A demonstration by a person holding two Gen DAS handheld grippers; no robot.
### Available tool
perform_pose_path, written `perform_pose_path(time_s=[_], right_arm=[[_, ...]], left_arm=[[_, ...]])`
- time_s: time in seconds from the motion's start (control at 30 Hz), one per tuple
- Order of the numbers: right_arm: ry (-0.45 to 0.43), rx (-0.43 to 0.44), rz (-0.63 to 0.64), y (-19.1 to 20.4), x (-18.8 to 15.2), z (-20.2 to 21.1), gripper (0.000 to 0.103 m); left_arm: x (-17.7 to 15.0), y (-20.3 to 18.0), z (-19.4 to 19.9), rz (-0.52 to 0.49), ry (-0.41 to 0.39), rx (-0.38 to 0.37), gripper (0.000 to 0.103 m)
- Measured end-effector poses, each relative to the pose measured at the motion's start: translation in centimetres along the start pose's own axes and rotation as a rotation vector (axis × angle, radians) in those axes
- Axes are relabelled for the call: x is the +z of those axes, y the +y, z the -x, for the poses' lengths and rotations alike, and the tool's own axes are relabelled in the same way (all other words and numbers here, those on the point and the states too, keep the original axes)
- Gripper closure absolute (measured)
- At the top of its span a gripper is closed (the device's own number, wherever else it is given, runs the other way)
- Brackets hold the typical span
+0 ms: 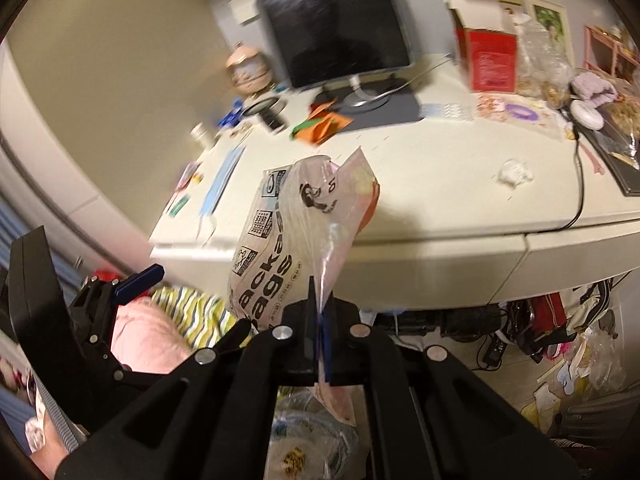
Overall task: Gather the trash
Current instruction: 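Carry the 'Packaging Bags' bag with the right tool over the wastebasket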
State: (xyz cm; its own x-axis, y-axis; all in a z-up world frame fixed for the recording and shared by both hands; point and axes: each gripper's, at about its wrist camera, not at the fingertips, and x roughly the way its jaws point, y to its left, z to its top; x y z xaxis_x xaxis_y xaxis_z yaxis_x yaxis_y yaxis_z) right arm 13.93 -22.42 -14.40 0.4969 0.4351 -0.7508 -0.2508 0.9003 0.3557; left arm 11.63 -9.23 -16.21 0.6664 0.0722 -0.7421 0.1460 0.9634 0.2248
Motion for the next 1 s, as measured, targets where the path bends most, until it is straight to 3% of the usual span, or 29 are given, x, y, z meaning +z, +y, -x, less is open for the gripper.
perform_pose_path(time_s=[0.57,1.0], right_arm=[[0.205,0.082,0.220,9.3,-10.4,-3.7,0.099],[0.410,0.089,0.372,12.1,-20.5,-9.1,0.099]], left_arm=[[-15.0,4.8,2.9,0.128,0.150,0.098,0.006],[-28.1,5.1,1.3,0.204,0.307,0.115,0.006]])
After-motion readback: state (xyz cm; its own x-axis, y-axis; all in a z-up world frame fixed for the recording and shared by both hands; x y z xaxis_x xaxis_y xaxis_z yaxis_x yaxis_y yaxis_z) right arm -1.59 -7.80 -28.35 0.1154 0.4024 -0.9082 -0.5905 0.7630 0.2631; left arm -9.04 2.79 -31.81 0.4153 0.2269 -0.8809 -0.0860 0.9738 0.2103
